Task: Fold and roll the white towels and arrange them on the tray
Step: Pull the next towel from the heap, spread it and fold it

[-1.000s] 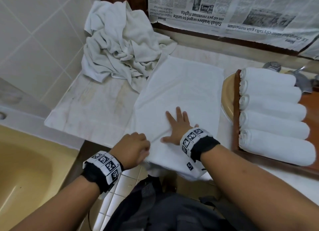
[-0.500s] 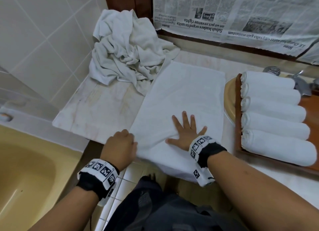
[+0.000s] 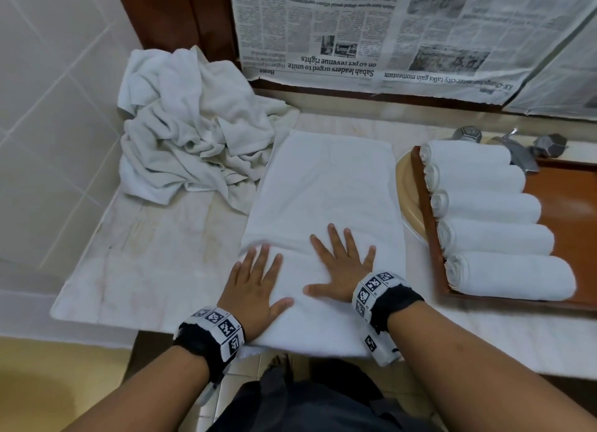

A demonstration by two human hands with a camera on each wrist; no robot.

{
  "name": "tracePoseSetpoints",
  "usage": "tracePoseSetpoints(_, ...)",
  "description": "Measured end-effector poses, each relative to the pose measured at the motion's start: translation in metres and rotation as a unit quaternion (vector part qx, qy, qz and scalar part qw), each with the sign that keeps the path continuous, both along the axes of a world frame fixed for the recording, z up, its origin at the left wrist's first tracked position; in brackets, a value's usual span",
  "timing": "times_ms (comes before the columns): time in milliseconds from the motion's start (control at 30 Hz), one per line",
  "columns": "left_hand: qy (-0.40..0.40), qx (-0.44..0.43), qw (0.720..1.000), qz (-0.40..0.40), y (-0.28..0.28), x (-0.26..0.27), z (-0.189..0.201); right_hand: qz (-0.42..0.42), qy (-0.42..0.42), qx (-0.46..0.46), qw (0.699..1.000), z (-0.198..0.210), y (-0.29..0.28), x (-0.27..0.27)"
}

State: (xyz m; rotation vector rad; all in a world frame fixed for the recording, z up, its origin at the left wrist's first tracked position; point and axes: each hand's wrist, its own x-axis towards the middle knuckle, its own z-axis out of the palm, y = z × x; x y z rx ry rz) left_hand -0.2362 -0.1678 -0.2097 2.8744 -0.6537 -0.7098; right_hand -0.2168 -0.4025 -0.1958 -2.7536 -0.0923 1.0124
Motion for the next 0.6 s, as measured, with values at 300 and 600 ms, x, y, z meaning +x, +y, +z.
tracePoseSetpoints(300, 0.01, 0.129, 0.99, -0.052, -0.026, 0.011, 0.045, 0.001, 0.008, 0.035, 0.999, 0.007, -0.003, 0.004)
tracePoseSetpoints(600, -0.012, 0.038, 0.999, -0.003, -0.059, 0.1, 0.068, -0.028, -0.026, 0.067, 0.997, 0.013, -0.024, 0.04)
